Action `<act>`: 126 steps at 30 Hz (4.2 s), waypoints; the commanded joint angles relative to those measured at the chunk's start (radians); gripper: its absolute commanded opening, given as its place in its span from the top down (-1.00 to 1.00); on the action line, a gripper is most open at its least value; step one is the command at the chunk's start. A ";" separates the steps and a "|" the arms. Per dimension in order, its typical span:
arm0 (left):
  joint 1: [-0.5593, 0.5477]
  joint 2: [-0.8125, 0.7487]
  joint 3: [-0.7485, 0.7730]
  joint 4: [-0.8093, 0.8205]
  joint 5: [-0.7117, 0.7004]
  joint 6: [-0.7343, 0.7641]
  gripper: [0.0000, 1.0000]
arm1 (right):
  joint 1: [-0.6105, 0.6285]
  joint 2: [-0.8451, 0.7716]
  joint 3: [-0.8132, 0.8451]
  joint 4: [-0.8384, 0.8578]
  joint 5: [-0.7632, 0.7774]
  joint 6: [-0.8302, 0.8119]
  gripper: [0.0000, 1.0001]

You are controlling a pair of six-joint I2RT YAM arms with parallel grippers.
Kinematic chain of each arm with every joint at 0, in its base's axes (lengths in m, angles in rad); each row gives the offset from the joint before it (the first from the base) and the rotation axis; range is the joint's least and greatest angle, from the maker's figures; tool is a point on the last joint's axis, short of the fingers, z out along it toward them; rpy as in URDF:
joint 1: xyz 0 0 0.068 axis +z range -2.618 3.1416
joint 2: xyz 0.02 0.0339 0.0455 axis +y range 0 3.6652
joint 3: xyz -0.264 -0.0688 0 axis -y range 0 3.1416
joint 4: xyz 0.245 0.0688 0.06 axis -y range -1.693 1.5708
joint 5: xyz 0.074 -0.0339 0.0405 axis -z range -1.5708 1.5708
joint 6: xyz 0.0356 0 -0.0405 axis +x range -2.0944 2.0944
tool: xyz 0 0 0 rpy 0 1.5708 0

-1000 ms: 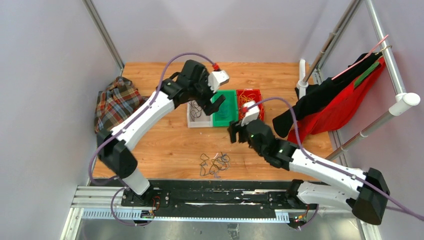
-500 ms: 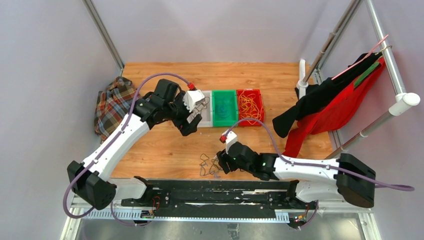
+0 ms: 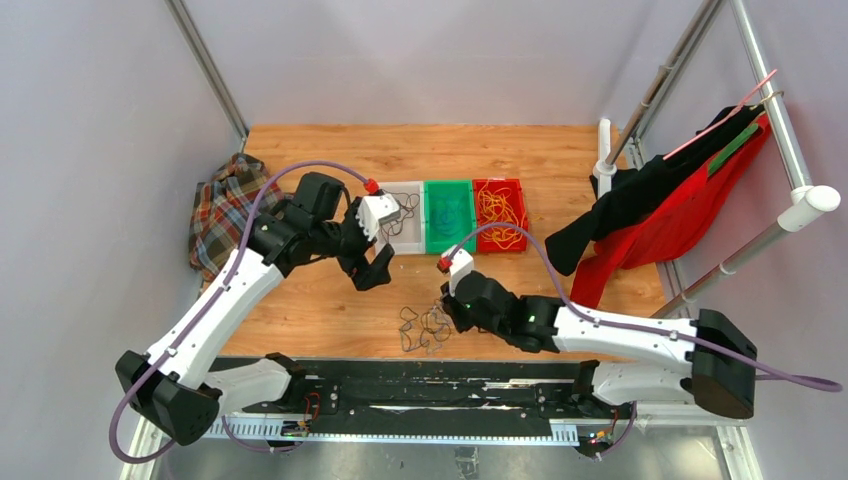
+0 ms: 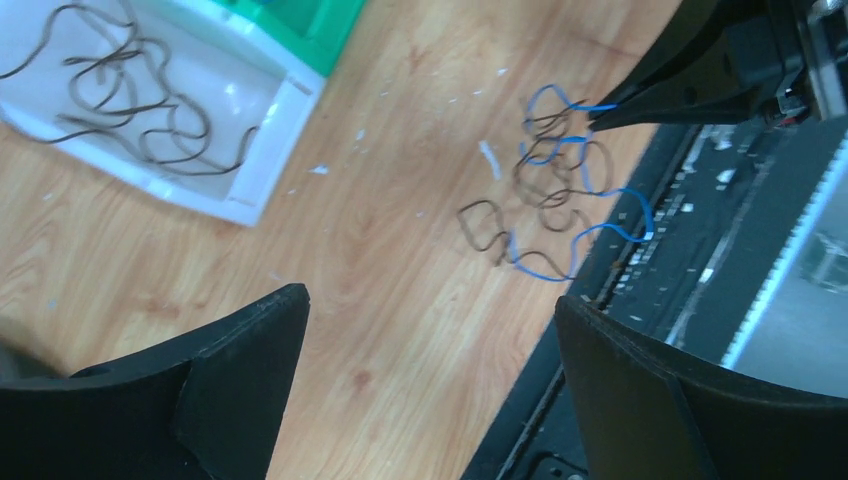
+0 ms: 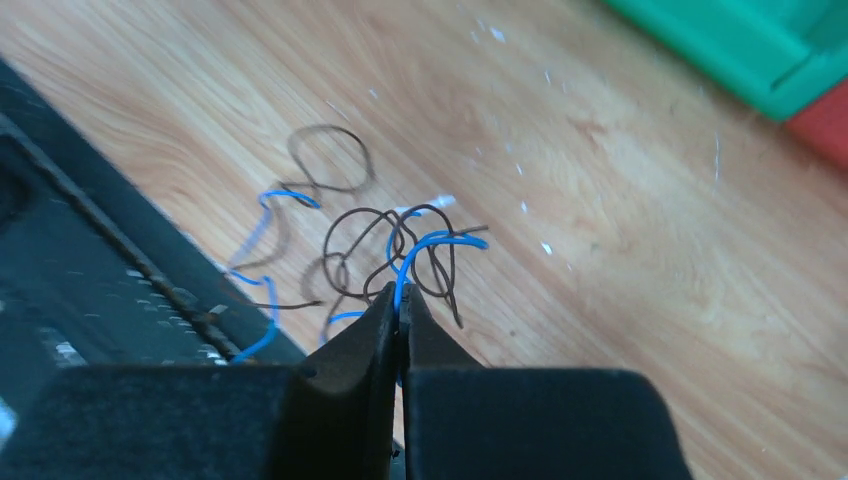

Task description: Untangle the cables

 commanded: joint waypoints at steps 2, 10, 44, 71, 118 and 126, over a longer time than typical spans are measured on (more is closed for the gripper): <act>-0.002 -0.036 -0.039 -0.032 0.227 -0.029 -0.93 | 0.012 -0.059 0.154 -0.131 -0.091 -0.043 0.99; -0.003 -0.100 0.010 -0.069 0.372 0.094 -0.96 | 0.000 -0.082 0.213 0.041 -0.297 -0.095 0.99; -0.017 -0.135 0.093 -0.279 0.381 0.381 0.93 | -0.065 0.051 0.301 0.211 -0.636 -0.068 0.99; -0.021 -0.300 -0.179 0.138 0.371 0.058 -0.79 | -0.076 0.014 0.392 0.181 -0.804 -0.043 0.99; -0.026 -0.339 -0.113 0.280 0.061 -0.257 0.99 | -0.010 0.058 0.249 0.521 -0.141 -0.090 -0.12; -0.025 -0.329 -0.070 0.265 0.128 -0.258 0.99 | 0.008 0.124 0.243 0.572 0.003 -0.088 -0.12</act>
